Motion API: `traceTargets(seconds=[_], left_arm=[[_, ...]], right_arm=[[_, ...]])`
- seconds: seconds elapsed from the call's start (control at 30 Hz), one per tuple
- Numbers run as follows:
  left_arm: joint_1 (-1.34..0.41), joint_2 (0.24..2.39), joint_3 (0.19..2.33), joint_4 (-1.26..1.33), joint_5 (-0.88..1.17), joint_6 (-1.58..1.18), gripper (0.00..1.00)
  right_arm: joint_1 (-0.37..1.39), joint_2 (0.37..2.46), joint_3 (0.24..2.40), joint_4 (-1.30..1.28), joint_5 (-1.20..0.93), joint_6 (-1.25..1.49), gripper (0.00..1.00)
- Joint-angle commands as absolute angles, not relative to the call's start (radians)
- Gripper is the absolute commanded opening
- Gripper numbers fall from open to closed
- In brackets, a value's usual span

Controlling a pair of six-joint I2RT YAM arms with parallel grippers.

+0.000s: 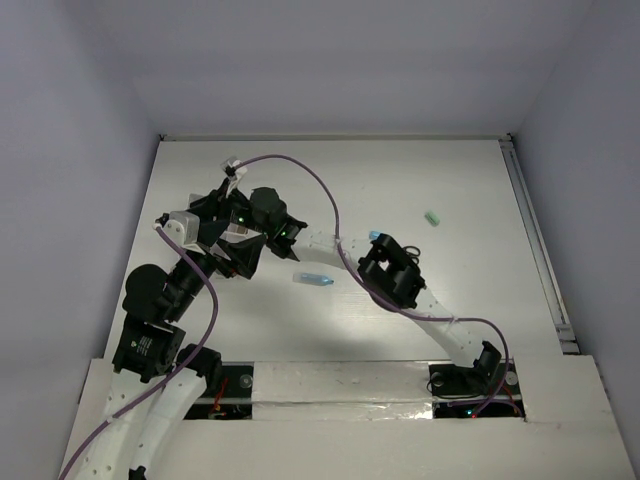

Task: Sort the stationery into containers
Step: Place the pen in the storage box, then pick up the pen from the center of the board.

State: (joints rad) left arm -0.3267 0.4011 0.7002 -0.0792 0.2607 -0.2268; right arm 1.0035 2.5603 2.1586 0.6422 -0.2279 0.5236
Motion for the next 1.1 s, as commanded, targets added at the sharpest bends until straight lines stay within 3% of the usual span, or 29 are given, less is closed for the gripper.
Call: traceTargets(seconds=[0.0,0.23,0.33,0.43,0.63,0.8,0.93,1.07], left_arm=[[-0.324,0.403,0.718,-0.043,0.256,-0.23,0.99],[-0.324,0.39,0.713,-0.041,0.247,-0.219,0.99],[-0.324,0.394,0.703,-0.032,0.264,-0.227,0.99],[-0.324,0.405,0.698,-0.025,0.278,-0.235,0.99],[-0.314,0.417,0.696,-0.018,0.291,-0.238,0.99],[-0.314,0.429,0.701,-0.031,0.282,-0.23,0.99],[-0.314,0.431,0.703,-0.04,0.285,-0.23,0.99],[-0.324,0.414,0.703,-0.052,0.272,-0.227,0.99]], right_arm=[[1.014,2.451,2.149,0.675,-0.238,0.5,0.55],[0.927,2.254,1.857,0.791,-0.221,0.549,0.57],[0.872,2.087,1.599,0.831,-0.206,0.56,0.55],[0.773,1.891,1.323,0.822,-0.201,0.558,0.47],[0.583,1.554,0.978,0.41,-0.057,0.418,0.34],[0.418,1.393,0.873,0.049,0.095,0.403,0.27],[0.237,1.403,0.835,-0.084,0.094,0.397,0.27],[0.181,1.477,0.845,-0.156,0.074,0.376,0.31]])
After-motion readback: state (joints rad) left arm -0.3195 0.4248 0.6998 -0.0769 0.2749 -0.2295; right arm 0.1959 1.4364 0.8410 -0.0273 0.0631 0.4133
